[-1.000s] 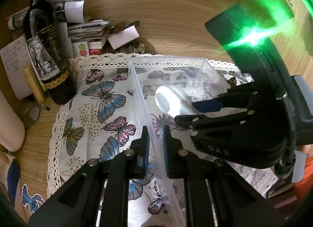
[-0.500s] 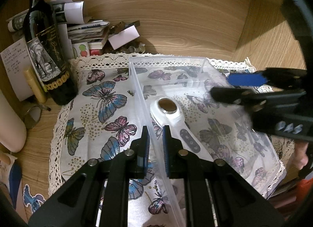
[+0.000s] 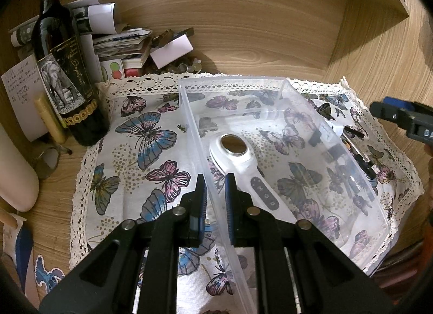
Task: Organize rigid objects
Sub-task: 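Carry the white device into the clear box and open the right gripper, then grasp the silver metal cylinder with the right gripper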
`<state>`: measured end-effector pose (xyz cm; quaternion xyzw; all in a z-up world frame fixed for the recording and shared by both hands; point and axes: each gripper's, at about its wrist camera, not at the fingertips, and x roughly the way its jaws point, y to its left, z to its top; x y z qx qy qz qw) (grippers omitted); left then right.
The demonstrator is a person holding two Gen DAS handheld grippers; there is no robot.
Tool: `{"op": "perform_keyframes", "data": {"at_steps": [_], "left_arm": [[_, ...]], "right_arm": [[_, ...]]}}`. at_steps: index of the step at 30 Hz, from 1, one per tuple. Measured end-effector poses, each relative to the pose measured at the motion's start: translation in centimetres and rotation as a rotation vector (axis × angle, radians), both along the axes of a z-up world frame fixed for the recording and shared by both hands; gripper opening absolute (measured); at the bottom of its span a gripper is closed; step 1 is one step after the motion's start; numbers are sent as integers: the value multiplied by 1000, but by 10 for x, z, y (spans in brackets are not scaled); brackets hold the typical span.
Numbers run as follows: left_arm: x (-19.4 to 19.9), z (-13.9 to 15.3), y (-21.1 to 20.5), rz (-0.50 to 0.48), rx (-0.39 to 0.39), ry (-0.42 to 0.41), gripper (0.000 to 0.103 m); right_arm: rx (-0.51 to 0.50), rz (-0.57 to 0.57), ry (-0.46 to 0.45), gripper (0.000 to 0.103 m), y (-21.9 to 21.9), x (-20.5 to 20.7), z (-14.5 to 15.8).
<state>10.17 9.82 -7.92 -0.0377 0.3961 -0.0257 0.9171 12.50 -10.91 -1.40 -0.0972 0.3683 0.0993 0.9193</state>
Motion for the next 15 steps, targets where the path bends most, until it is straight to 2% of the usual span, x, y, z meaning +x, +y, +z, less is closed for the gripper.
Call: {"op": "perform_keyframes", "data": {"at_steps": [10,14,15], "left_arm": [[0,0,0,-3,-2,0,13],[0,0,0,-1,-6,1,13],[0,0,0,0,-8,0,13]], "right_arm": [[-23,-157,112,65,-51,22,-51],[5,-177,150,64,-61,27,-69],[18,-187,164,61,-64,31,-74]]}}
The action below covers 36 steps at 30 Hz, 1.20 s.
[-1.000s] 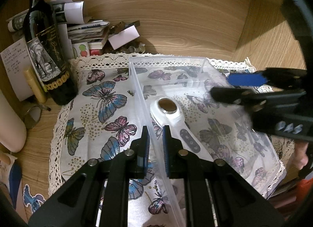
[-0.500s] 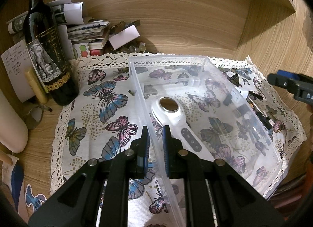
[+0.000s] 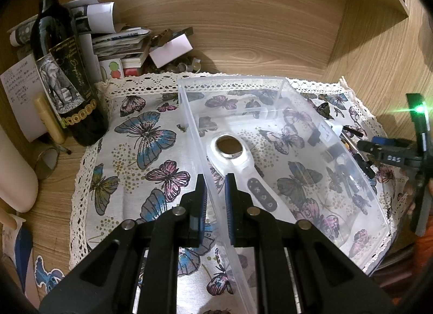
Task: Organize rigid objects
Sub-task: 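Grasp the silver metal cylinder with the right gripper, then lower the silver cylinder into the clear box and release it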
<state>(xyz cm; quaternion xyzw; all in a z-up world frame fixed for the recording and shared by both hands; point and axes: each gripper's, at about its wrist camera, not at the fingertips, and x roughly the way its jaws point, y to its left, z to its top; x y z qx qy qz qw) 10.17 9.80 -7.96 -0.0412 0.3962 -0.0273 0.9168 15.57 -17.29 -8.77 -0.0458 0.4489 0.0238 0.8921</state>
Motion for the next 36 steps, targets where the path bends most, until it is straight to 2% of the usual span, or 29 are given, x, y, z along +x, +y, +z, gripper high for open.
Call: {"op": "perform_keyframes", "data": {"at_steps": [6,7,9,11,15,23,36], "left_arm": [[0,0,0,-1,2,1,13],[0,0,0,-1,4,1,13],[-1,0,0,-1,10,1,13],[-1,0,0,0,13,2,13],[-1,0,0,0,15,2,13],[-1,0,0,0,16,2,13],[-1,1,0,1,19,2,13]], "right_arm": [[48,17,68,33,-2,13,-20],[54,18,68,32,-2,15,-21],[55,19,62,19,-3,18,-24],[66,21,55,15,-4,18,-24],[90,23,32,14,-8,14,-18],[98,33,-94,14,-10,-16,26],[107,134,-289,14,27,-40,92]]}}
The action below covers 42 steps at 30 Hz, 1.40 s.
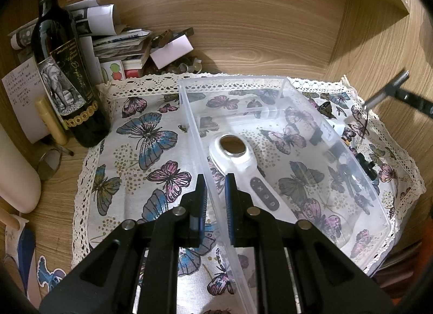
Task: Organize rigid objects
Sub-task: 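Lower the silver cylinder into the clear box and release it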
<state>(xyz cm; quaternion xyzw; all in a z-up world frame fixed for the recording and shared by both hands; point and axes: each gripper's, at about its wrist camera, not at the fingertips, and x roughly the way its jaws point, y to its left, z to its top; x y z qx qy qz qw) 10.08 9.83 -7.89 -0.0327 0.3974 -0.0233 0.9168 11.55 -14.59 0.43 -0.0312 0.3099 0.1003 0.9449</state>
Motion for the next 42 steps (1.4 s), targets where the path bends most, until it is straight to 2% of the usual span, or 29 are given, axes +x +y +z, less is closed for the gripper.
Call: {"op": "perform_keyframes", "data": {"at_steps": [10,15,22,27,33,42], "left_arm": [[0,1,-1,3,0,1,13],[0,1,-1,3,-1,1,13],[0,1,-1,1,1,1,13],[1,2,-1,0,0,0,13],[1,2,-2,2,1,0,13],[1,1,-2,2,0,1,13]], "right_arm": [[3,159,-136,14,51,-16,44],[5,243,-144,14,81,-15,43],[-39,316,-58,14,123,4,9],[-111,324,23,14,141,19,-23],[-180,335,102,14,145,25,-50],[-223,356,166,14,141,20,-66]]}}
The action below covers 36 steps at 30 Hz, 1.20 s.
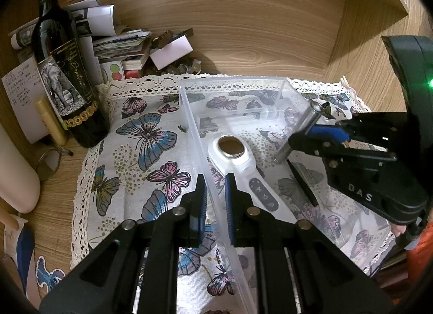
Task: Organize rigid objects
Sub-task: 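Lower the silver cylinder into the clear box and release it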
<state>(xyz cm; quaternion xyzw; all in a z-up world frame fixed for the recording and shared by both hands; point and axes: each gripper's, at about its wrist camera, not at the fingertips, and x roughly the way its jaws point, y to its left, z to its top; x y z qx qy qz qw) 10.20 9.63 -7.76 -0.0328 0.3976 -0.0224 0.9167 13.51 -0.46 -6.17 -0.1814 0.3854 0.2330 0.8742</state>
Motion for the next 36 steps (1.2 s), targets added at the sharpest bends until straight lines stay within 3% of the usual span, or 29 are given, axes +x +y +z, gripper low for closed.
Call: {"op": "perform_keyframes", "data": {"at_steps": [7,12,24,27,36], "left_arm": [[0,0,0,0,0,0,13],[0,0,0,-3,-1,0,13],[1,-1,0,-4,2,-1,13],[1,-1,0,-4,2,-1,13],[1,-1,0,-3,2,-2,13]], "right_arm": [[-25,7,27,15,-1,-10,-2],[-5,10,26,44,-6,-21,1],[36,-29,-70,47,-23,-37,29],[53,-66,-106,53,-36,-41,39],[69,-256,-133,53,-100,-42,47]]}}
